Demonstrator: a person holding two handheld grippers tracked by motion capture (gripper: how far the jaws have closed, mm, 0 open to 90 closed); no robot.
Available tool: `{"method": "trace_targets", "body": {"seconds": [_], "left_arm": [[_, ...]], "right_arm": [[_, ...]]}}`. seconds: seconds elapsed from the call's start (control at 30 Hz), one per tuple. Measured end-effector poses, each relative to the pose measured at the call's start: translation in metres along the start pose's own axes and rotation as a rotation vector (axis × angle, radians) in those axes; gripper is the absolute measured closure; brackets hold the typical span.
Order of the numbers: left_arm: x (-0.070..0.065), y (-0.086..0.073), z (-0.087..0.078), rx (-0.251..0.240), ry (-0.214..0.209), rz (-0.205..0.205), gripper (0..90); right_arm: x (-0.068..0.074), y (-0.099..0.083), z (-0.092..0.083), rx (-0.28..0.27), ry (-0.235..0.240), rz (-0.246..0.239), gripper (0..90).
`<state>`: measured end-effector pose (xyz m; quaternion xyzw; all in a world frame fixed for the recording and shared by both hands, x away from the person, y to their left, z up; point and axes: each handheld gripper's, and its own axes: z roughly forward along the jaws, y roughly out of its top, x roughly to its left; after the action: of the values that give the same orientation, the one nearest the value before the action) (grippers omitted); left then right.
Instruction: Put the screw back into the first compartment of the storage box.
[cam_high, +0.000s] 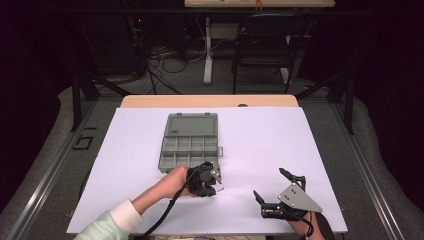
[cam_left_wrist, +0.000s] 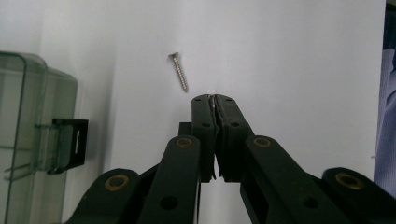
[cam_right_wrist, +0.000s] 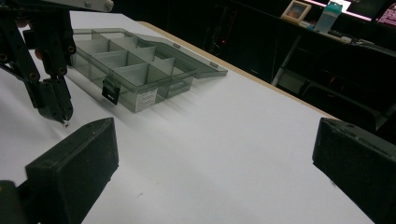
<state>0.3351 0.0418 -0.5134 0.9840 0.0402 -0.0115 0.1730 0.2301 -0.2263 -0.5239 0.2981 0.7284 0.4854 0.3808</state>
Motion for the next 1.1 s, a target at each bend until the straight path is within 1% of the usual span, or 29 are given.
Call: {"method": "trace_targets", "body": {"seconds": [0.07, 0.2, 0.23, 0.27, 0.37, 0.4, 0.5, 0.53, 0.63, 0.7, 0.73, 0.83, 0.93, 1.0, 1.1], "left_arm": [[0.002, -0.002, -0.003, 0.011, 0.005, -0.006, 87.6], [0.006, -0.007, -0.009, 0.008, 0.009, -0.021, 87.6], [0.006, -0.009, -0.011, 0.015, 0.009, -0.028, 87.6], [0.007, -0.010, -0.012, 0.011, 0.011, -0.031, 87.6], [0.009, -0.015, -0.016, 0.003, 0.022, -0.048, 87.6], [0.010, -0.016, -0.017, 0.009, 0.023, -0.050, 87.6], [0.014, -0.021, -0.021, 0.014, 0.026, -0.063, 87.6], [0.016, -0.023, -0.023, 0.017, 0.030, -0.067, 87.6], [0.019, -0.028, -0.026, 0.020, 0.041, -0.084, 87.6], [0.021, -0.031, -0.029, 0.020, 0.038, -0.092, 87.6], [0.022, -0.032, -0.030, 0.019, 0.044, -0.098, 87.6], [0.025, -0.036, -0.034, 0.022, 0.053, -0.103, 87.6], [0.028, -0.039, -0.038, 0.021, 0.063, -0.122, 87.6], [0.030, -0.041, -0.042, 0.026, 0.072, -0.121, 87.6], [0.032, -0.044, -0.047, 0.025, 0.082, -0.132, 87.6]], "right_arm": [[0.000, 0.000, 0.000, 0.000, 0.003, 0.002, 0.0], [0.000, 0.000, 0.000, 0.003, -0.001, -0.001, 0.0], [0.000, 0.000, 0.000, 0.003, 0.002, -0.001, 0.0], [0.000, 0.000, 0.001, -0.005, 0.000, 0.001, 0.0], [0.000, 0.000, 0.000, 0.001, -0.002, 0.000, 0.0], [0.000, 0.000, 0.000, 0.003, 0.003, 0.001, 0.0], [0.000, 0.000, 0.001, -0.004, -0.004, 0.000, 0.0], [0.000, 0.000, 0.000, 0.002, -0.002, -0.001, 0.0], [0.000, 0.000, 0.001, -0.003, -0.002, 0.000, 0.0], [0.000, 0.000, 0.001, -0.004, -0.002, 0.001, 0.0], [0.000, 0.000, 0.000, 0.002, 0.000, 0.000, 0.0], [0.000, 0.000, 0.001, -0.005, -0.006, 0.000, 0.0], [0.000, 0.000, 0.001, -0.005, -0.003, 0.001, 0.0], [0.000, 0.000, 0.001, -0.005, -0.006, 0.000, 0.0], [0.000, 0.000, 0.001, -0.005, -0.006, 0.000, 0.0]]}}
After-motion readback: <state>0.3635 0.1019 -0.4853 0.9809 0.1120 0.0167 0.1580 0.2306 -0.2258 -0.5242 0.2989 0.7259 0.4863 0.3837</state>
